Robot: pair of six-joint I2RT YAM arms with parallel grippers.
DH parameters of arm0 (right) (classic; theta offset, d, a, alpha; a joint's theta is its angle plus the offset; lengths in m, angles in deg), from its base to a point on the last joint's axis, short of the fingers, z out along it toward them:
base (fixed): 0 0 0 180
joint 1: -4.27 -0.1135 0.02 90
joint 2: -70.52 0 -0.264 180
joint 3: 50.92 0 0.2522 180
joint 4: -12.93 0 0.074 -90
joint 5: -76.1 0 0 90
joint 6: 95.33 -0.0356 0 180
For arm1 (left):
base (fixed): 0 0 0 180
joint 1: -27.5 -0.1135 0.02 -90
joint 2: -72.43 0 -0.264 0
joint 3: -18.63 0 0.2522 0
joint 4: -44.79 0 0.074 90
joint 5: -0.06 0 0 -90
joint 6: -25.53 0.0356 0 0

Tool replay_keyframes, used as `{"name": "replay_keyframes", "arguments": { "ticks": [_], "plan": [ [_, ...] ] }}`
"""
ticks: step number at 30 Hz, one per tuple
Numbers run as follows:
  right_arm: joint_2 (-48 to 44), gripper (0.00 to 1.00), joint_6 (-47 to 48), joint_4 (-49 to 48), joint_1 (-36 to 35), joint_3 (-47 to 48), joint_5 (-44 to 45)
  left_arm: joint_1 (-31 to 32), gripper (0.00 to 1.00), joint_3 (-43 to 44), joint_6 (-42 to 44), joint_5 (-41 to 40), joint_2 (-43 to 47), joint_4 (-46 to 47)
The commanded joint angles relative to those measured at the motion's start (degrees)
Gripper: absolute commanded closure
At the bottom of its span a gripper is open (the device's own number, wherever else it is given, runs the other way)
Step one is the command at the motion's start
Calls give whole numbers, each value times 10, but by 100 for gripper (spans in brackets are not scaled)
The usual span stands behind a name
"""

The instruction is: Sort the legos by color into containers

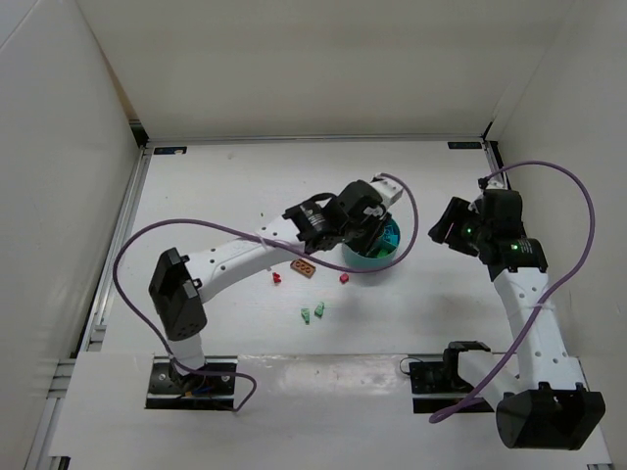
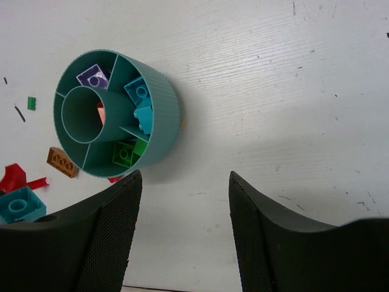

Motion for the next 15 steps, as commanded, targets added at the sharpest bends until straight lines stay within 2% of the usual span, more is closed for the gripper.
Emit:
{"name": "replay_keyframes", "arguments": {
  "ticks": [1,5,6,9,15],
  "plan": [
    [-7,37,1,-25,13,1,-18,-1,60,84,78,40,-50,-4],
    [-8,37,0,-30,29,-2,-26,-18,60,169,104,101,-119,-6],
    [-9,37,2,-35,31,-3,-28,-20,60,214,106,105,-141,-18],
    [-9,37,3,-35,35,-4,-31,-31,60,276,114,112,-178,-35],
    [-14,37,7,-33,26,-6,-20,-44,59,329,124,121,-224,-33]
  ]
}}
